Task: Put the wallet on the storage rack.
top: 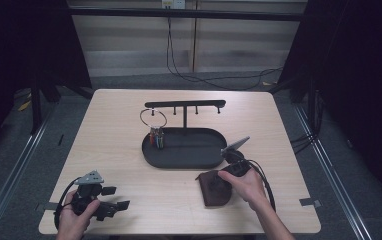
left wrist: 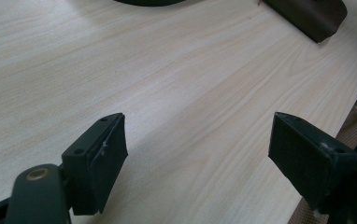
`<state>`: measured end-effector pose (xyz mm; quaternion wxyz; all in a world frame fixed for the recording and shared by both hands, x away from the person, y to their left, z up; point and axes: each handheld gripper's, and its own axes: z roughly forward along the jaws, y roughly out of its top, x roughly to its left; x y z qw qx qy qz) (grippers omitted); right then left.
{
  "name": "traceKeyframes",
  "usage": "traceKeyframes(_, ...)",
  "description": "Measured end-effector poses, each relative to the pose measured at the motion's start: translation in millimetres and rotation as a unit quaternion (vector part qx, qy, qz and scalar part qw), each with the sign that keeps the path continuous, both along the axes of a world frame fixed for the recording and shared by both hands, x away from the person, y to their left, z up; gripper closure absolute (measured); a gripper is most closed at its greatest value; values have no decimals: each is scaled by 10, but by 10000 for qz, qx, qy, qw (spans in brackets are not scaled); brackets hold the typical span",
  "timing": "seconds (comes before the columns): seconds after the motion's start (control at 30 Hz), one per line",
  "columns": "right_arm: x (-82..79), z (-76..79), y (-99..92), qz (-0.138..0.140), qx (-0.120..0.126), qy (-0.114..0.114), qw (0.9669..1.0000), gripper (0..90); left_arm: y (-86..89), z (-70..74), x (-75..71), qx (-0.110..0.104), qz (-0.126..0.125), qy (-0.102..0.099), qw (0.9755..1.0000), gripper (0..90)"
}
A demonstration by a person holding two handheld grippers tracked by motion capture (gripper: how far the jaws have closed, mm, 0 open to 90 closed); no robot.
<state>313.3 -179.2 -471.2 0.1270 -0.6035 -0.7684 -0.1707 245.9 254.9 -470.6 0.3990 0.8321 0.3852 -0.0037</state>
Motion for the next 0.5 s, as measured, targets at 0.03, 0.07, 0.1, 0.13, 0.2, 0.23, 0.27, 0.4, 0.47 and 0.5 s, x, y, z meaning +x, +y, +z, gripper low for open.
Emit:
traceKeyframes(0.03, -3, 1, -6, -14, 13, 8, 10000, 281, 0, -3, 1, -4, -1, 16, 10000, 193)
traceKeyframes(0.07, -4, 0, -15, -52, 45, 15, 10000, 285, 2, -3, 3, 18, -9, 37, 10000, 192)
traceKeyframes(0.1, -5, -1, -21, -71, 61, 25, 10000, 289, 1, -4, 3, 32, 4, 29, 10000, 193)
traceKeyframes(0.13, -3, 0, -24, -79, 60, 33, 9999, 292, 1, -5, 3, 26, 6, 34, 10000, 193)
traceKeyframes(0.2, 3, 5, -21, -75, 40, 43, 10000, 297, 5, -3, 4, 14, 15, 30, 10000, 193)
traceKeyframes(0.23, 3, 7, -21, -82, 34, 44, 10000, 300, 7, -2, 4, 15, 13, 26, 10000, 193)
traceKeyframes(0.27, 1, 9, -20, -93, 27, 36, 9999, 304, 9, -2, 4, 21, 10, 26, 10000, 193)
traceKeyframes(0.4, -16, 86, -105, -294, 297, -267, 9988, 653, 24, 5, 7, -9, -18, 42, 10000, 193)
traceKeyframes(0.47, -15, 79, -102, -322, 293, -249, 9987, 655, 31, 6, 7, -33, 32, 27, 10000, 193)
traceKeyframes(0.5, -10, 84, -94, -300, 267, -253, 9989, 657, 36, 7, 6, -49, 34, 35, 10000, 193)
